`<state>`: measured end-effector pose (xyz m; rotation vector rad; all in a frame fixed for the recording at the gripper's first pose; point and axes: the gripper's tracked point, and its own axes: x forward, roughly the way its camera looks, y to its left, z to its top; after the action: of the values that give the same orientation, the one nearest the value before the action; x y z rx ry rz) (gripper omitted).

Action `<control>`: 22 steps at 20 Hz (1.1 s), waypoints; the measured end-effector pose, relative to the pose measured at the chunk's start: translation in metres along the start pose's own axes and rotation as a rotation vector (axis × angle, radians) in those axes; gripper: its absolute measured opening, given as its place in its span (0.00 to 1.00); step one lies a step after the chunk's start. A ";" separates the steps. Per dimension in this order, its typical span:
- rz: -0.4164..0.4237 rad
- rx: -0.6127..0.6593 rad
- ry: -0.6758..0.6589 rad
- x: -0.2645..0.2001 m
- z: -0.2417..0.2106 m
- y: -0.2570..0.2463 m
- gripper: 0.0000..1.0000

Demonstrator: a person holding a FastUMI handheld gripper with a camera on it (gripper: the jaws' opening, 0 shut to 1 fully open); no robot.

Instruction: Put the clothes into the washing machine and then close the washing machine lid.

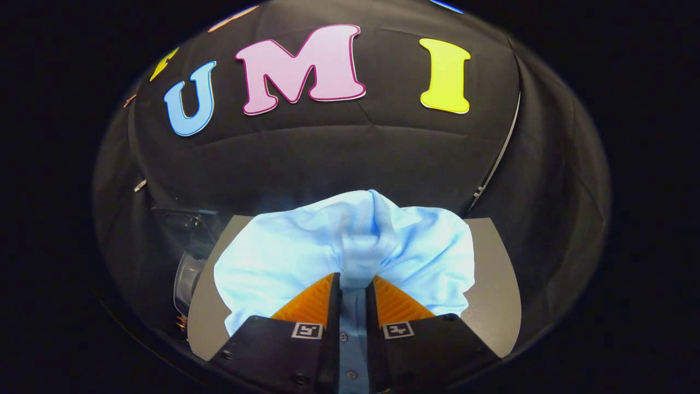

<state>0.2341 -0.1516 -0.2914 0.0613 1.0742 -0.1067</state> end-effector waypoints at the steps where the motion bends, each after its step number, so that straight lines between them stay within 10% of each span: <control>1: 0.006 0.025 -0.007 0.003 -0.003 0.000 0.13; 22: 0.101 -0.043 -0.481 -0.197 0.108 0.077 0.05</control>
<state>0.2443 -0.0744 -0.0672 0.0476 0.5917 -0.0044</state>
